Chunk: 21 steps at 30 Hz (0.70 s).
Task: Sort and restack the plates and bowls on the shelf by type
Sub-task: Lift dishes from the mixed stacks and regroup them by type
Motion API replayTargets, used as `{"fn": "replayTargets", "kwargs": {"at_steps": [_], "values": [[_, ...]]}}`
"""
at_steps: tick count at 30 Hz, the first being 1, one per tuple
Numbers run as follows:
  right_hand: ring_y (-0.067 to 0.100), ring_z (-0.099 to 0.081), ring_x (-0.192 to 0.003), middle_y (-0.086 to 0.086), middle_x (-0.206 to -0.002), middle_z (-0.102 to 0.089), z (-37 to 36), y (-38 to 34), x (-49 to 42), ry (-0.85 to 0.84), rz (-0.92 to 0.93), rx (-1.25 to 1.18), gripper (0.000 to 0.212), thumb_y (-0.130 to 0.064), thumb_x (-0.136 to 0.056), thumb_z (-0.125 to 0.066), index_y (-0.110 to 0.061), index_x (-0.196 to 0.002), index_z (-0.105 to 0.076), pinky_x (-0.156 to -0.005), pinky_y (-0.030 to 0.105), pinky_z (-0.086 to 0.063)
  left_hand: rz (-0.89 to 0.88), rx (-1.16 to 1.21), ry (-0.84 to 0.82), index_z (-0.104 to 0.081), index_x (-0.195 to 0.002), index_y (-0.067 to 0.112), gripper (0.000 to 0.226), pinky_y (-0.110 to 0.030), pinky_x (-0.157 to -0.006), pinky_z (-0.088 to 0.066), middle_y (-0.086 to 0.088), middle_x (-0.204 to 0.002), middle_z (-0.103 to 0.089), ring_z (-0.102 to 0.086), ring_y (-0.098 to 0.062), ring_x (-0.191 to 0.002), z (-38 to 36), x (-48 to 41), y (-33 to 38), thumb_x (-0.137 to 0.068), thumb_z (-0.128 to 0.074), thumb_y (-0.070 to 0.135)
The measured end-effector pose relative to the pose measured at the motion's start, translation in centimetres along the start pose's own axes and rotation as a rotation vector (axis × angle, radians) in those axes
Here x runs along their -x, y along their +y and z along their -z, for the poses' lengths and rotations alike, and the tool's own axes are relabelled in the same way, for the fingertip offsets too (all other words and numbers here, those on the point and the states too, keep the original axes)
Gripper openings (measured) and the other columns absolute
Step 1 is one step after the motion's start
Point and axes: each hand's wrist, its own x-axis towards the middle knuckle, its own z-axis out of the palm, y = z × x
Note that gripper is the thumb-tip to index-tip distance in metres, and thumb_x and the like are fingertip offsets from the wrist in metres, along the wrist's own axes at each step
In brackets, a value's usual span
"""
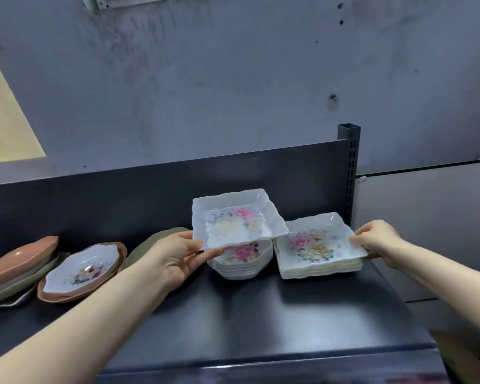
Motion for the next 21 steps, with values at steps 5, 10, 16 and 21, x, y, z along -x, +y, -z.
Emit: {"fn": "replayTargets", "kwargs": {"at_steps": [5,10,16,21], "values": [[0.023,-0.054,-0.047,0.003,-0.048,-0.051,-0.8,-0.7,0.4,0.063,0.057,0.137,0.016,-0.006,-0.070,-0.060,0.001,-0.057,-0.065,-0.049,0.027,-0.047,0.000,0.017,0.005,-0.055,-0.100,-0.006,0.018,-0.035,-0.046,-0.057,-0.026,-0.112,-0.056,-0.063,-0.039,-0.079,-0.1,0.1,-0.2,-0.094,-0.039,-0.013],[0.029,-0.060,-0.073,0.003,-0.069,-0.065,-0.8,-1.2,0.8,0.093,0.122,0.389,0.007,-0.013,-0.067,-0.064,-0.016,-0.061,-0.064,-0.056,0.025,-0.041,-0.002,0.028,-0.001,-0.053,-0.106,-0.006,0.020,-0.037,-0.049,-0.057,-0.027,-0.118,-0.055,-0.063,-0.040,-0.079,0.0,0.1,-0.6,-0.094,-0.039,-0.014],[0.027,-0.065,-0.071,0.005,-0.075,-0.072,0.1,-3.2,2.1,0.148,0.223,0.269,0.017,-0.006,-0.073,-0.062,-0.020,-0.068,-0.071,-0.064,0.025,-0.046,0.022,0.024,-0.044,-0.053,-0.091,-0.004,0.018,-0.036,-0.051,-0.056,-0.025,-0.112,-0.055,-0.062,-0.038,-0.076,-0.6,0.0,-0.8,-0.095,-0.038,-0.012],[0.019,-0.062,-0.057,0.015,-0.074,-0.067,-0.9,-7.1,5.1,-0.236,0.079,-0.412,0.018,-0.012,-0.090,-0.063,0.004,-0.086,-0.068,-0.057,0.025,-0.057,0.032,0.036,-0.087,-0.054,-0.110,-0.004,0.024,-0.033,-0.048,-0.058,-0.025,-0.115,-0.058,-0.068,-0.037,-0.066,-1.9,-0.5,-1.4,-0.094,-0.038,-0.013]]}}
